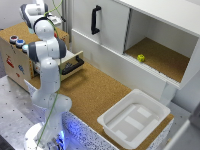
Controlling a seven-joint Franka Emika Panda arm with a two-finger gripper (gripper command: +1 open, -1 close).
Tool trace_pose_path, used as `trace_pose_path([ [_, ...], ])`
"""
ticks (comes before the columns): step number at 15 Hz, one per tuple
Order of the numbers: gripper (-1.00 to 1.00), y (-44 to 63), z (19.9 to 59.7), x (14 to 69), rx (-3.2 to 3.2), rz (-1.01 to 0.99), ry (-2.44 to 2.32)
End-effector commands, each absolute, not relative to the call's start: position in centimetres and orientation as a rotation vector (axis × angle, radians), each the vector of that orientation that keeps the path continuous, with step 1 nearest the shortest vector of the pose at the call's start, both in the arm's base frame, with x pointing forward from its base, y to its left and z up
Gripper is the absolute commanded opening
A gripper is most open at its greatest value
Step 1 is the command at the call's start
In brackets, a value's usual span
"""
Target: Put the grasped purple object in the drawer
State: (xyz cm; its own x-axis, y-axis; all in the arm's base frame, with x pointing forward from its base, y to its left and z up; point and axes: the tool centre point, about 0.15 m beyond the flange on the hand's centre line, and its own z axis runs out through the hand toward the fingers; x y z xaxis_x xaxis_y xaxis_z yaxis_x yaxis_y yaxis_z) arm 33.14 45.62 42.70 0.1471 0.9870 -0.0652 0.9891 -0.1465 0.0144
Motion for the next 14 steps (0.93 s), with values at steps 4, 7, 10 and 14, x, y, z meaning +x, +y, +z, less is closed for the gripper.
trace_pose_path([
  [4,-1.0,41.0,42.3,33.3,2.407,-0.049,1.942],
  [7,-1.0,39.8,42.1,33.5,2.434,-0.05,1.902],
  [10,-1.0,39.3,42.1,33.6,2.455,-0.048,1.882],
  [14,1.0,39.4,42.2,33.8,2.503,-0.021,1.837],
])
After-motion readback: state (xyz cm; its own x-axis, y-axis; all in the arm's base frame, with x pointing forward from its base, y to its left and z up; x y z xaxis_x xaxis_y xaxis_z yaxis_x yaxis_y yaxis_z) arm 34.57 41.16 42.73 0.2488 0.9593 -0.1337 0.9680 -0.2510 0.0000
